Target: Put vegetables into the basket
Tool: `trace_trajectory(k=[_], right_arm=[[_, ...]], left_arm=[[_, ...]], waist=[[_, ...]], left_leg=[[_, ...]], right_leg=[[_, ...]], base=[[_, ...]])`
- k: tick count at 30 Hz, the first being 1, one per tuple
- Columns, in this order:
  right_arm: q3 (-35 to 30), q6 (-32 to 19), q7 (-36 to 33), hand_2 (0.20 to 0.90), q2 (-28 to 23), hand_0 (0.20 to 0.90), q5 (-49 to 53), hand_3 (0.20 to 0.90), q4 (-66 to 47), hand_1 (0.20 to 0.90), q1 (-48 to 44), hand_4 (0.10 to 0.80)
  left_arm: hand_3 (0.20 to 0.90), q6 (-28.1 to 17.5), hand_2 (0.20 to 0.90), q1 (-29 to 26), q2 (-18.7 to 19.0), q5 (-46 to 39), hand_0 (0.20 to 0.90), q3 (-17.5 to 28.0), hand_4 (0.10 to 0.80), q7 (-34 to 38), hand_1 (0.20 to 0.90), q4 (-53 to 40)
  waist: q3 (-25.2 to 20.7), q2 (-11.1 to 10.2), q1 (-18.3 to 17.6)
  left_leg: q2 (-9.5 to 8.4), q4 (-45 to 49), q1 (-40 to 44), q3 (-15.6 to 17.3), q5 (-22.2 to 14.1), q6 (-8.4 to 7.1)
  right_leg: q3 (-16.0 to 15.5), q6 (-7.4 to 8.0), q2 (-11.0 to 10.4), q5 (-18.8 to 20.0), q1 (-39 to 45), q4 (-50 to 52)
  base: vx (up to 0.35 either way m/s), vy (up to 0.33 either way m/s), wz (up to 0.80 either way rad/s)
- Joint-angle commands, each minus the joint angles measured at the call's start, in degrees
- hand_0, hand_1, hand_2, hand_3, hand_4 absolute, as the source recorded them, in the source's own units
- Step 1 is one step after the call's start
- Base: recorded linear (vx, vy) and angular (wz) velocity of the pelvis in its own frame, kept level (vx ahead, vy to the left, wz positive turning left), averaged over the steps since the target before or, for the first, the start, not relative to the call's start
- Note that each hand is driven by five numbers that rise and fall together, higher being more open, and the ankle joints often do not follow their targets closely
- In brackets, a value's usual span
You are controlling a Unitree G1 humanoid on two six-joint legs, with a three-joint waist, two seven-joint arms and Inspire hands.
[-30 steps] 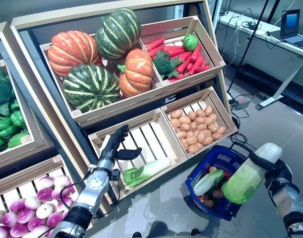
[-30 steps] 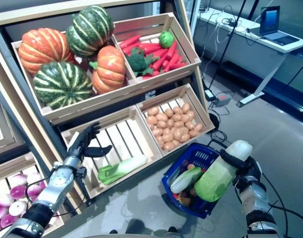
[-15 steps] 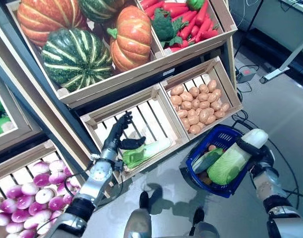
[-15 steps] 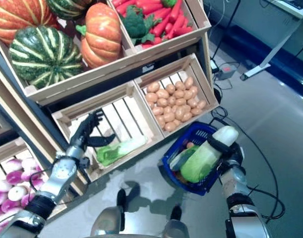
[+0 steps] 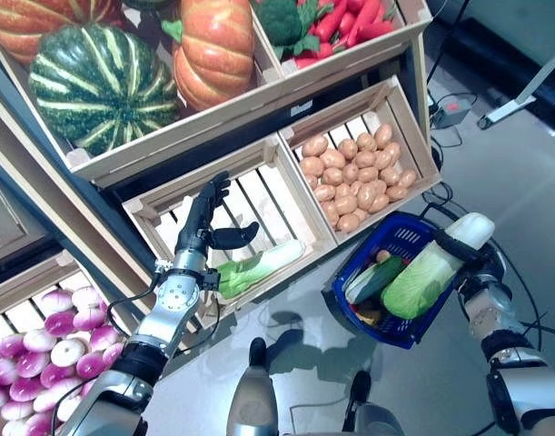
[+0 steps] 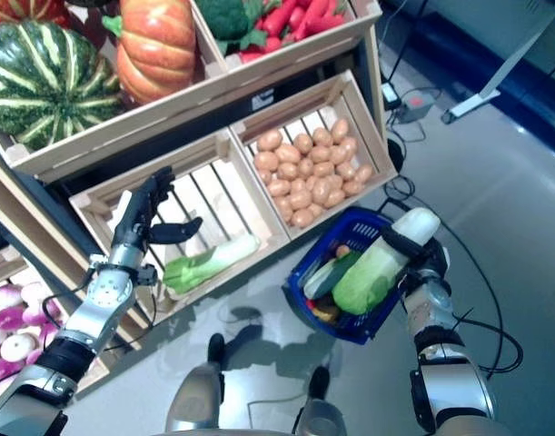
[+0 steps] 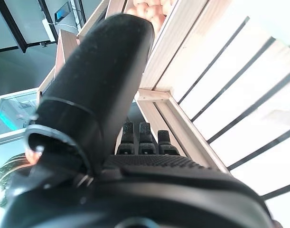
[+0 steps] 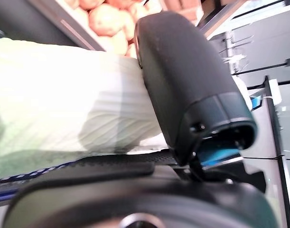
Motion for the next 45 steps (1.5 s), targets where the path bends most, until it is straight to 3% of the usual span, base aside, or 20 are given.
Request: trace_trajectory(k=[1, 4, 13, 15, 16, 20, 26, 28, 29, 30, 31, 32, 35, 38, 39, 45], right_arm=[[1.96, -7.25, 0.18, 0.3, -6.45, 0.3, -1.63, 0.3, -3.75, 0.3, -6.51, 0.4], [2.49, -6.87, 0.0, 0.3, -7.98, 0.3, -1.54, 0.3, -1.06, 0.3, -11.04, 0.4], [4.65, -4.7, 2.1, 0.3, -9.49, 0.3, 0.3, 0.3, 1.33, 0.3, -17.9, 0.4], [4.94, -4.8, 3.24, 0.3, -9.52, 0.3, 0.86, 0.3, 1.63, 0.3, -18.35, 0.4], [4.96, -5.17, 3.33, 0.9, -9.7, 0.9, 1.32, 0.9, 1.86, 0.9, -18.4, 0.8], [5.42, -5.32, 5.2, 0.9, -9.76, 0.9, 2.51, 0.9, 2.55, 0.9, -19.73, 0.8], [5.8, -2.46, 2.4, 0.9, -10.48, 0.9, 0.43, 0.9, 2.77, 0.9, -19.64, 0.8], [6.15, -1.29, 2.34, 0.9, -10.89, 0.9, -0.03, 0.9, 3.44, 0.9, -19.81, 0.8], [6.37, -0.71, 2.18, 0.9, -11.17, 0.9, -0.47, 0.9, 3.84, 0.9, -19.96, 0.8], [6.61, -0.62, 2.17, 0.9, -11.4, 0.9, -0.63, 0.9, 4.15, 0.9, -19.94, 0.8], [6.57, -0.64, 2.18, 0.9, -11.44, 0.9, -0.62, 0.9, 4.15, 0.9, -20.02, 0.8], [7.18, -0.35, 2.19, 0.9, -11.85, 0.9, -1.31, 0.9, 4.59, 0.9, -20.16, 0.8], [7.83, 0.58, 1.66, 0.9, -12.55, 0.9, -2.03, 0.9, 4.69, 0.9, -20.52, 0.8], [8.89, 0.85, 1.22, 0.9, -13.15, 0.9, -2.81, 0.9, 4.93, 0.9, -21.24, 0.8], [9.31, 0.74, 1.03, 0.9, -13.26, 0.9, -3.29, 0.9, 4.84, 0.9, -21.48, 0.8], [10.85, -0.75, 2.64, 0.9, -13.51, 0.9, -1.59, 0.9, 2.76, 0.9, -21.67, 0.8]], left_arm=[[0.9, -8.67, 0.9, -7.85, 3.86, 0.08, 0.9, 1.95, 0.8, 3.39, 0.9, -6.01], [0.9, -10.5, 0.9, -10.56, 4.15, 1.15, 0.9, 1.43, 0.8, 5.5, 0.9, -6.14], [0.9, -10.51, 0.9, -14.4, 4.71, 1.53, 0.9, 1.06, 0.8, 7.55, 0.9, -7.76], [0.9, -10.44, 0.9, -14.62, 4.56, 1.58, 0.9, 0.81, 0.8, 7.37, 0.9, -7.69], [0.9, -10.87, 0.9, -14.58, 4.66, 1.59, 0.9, 0.7, 0.8, 7.13, 0.9, -7.39], [0.9, -11.35, 0.9, -14.37, 4.94, 1.85, 0.9, 0.18, 0.8, 7.15, 0.9, -6.8], [0.9, -11.28, 0.9, -13.83, 6.17, 3.97, 0.9, -0.43, 0.8, 7.97, 0.9, -5.69], [0.9, -11.32, 0.9, -14.27, 7.26, 5.66, 0.9, -0.97, 0.8, 9.09, 0.9, -4.94], [0.9, -11.01, 0.9, -14.69, 7.9, 6.31, 0.9, -1.29, 0.8, 9.4, 0.9, -4.48], [0.9, -10.86, 0.9, -14.93, 8.37, 6.81, 0.9, -1.43, 0.8, 9.45, 0.9, -4.04], [0.9, -10.88, 0.9, -15.02, 8.38, 6.83, 0.9, -1.42, 0.8, 9.48, 0.9, -4.04], [0.9, -10.33, 0.9, -15.71, 9.41, 8.25, 0.9, -1.92, 0.8, 10.14, 0.9, -3.28], [0.9, -9.14, 0.9, -17.11, 11.24, 9.07, 0.9, -2.44, 0.8, 10.05, 0.9, -1.76], [0.9, -7.04, 0.9, -19.21, 13.7, 9.26, 0.9, -2.99, 0.8, 9.34, 0.9, 1.66], [0.9, -6.56, 0.9, -19.9, 14.36, 9.52, 0.9, -3.02, 0.8, 8.82, 0.9, 3.17], [0.9, -2.19, 0.9, -22.32, 17.99, 12.2, 0.9, -5.12, 0.8, 3.84, 0.9, 8.44]], waist=[[-0.09, -1.59, 0.16], [3.08, -0.43, -0.4], [6.27, 0.81, -1.13], [6.26, 0.82, -1.22], [6.34, 0.92, -1.24], [6.02, 1.3, -1.26], [5.35, 1.27, -1.68], [5.23, 1.27, -1.81], [5.22, 1.24, -1.88], [5.06, 1.23, -1.89], [5.19, 1.23, -1.91], [4.95, 1.21, -2.05], [4.89, 1.16, -2.27], [4.46, 1.2, -2.69], [4.54, 1.2, -2.88], [3.95, 1.19, -3.74]], left_leg=[[1.96, 16.33, -11.0, -5.06, -5.86, -3.96], [1.47, 24.83, -15.85, -5.45, -10.91, -3.02], [-0.84, 35.16, -23.24, -6.01, -17.4, -0.69], [-1.07, 37.14, -23.7, -6.47, -19.88, -0.8], [-1.13, 37.99, -24.07, -6.56, -20.53, -0.66], [-1.13, 39.66, -24.96, -6.73, -21.79, -0.65], [-0.43, 39.89, -24.64, -6.56, -22.16, -0.88], [-0.17, 39.46, -24.38, -6.44, -21.97, -0.92], [-0.14, 38.51, -24.68, -6.18, -20.19, -0.69], [0.07, 38.98, -23.99, -6.28, -21.76, -1.03], [-0.02, 38.3, -24.48, -6.08, -20.1, -0.71], [0.29, 38.6, -23.79, -6.1, -21.47, -1.14], [0.46, 37.55, -24.03, -5.71, -19.68, -0.94], [0.96, 37.25, -23.22, -5.51, -20.73, -1.47], [1.04, 36.25, -23.59, -5.13, -18.91, -1.23], [1.73, 33.79, -22.26, -4.21, -17.65, -1.49]], right_leg=[[-0.36, -2.82, -6.41, -9.61, -1.61, 17.15], [1.29, -3.7, -7.95, -13.12, -12.22, 30.07], [5.15, -4.6, -11.81, -17.76, -30.87, 49.66], [5.99, -4.13, -12.01, -19.69, -32.25, 52.02], [6.21, -4.17, -12.18, -20.01, -33.09, 52.94], [6.77, -4.19, -12.45, -20.57, -35.22, 54.8], [7.25, -4.05, -12.34, -20.65, -36.03, 55.56], [7.39, -4.02, -12.15, -20.53, -36.05, 55.34], [7.05, -4.52, -12.17, -18.99, -36.39, 54.47], [7.35, -3.92, -12.09, -20.41, -35.84, 55.08], [7.05, -4.48, -12.15, -18.92, -36.28, 54.34], [7.41, -3.89, -12.02, -20.21, -35.78, 54.82], [7.18, -4.33, -11.93, -18.66, -36.17, 53.87], [7.7, -3.6, -11.55, -19.82, -35.7, 53.96], [7.58, -4.06, -11.41, -18.26, -36.13, 53.02], [7.89, -3.83, -10.76, -17.49, -35.19, 51.09]], base=[[-0.133, 0.024, 0.09], [-0.175, 0.023, 0.07], [-0.12, 0.031, 0.12], [0.035, 0.003, 0.12], [0.061, 0.001, 0.13], [0.004, 0.013, 0.03], [0.04, 0.028, 0.01], [0.001, 0.036, -0.01], [0.041, 0.034, -0.02], [-0.05, 0.029, -0.01], [0.109, 0.017, -0.01], [0.032, 0.028, -0.03], [0.035, 0.035, -0.04], [0.022, 0.049, -0.04], [-0.058, 0.065, -0.07], [0.01, 0.06, -0.06]])
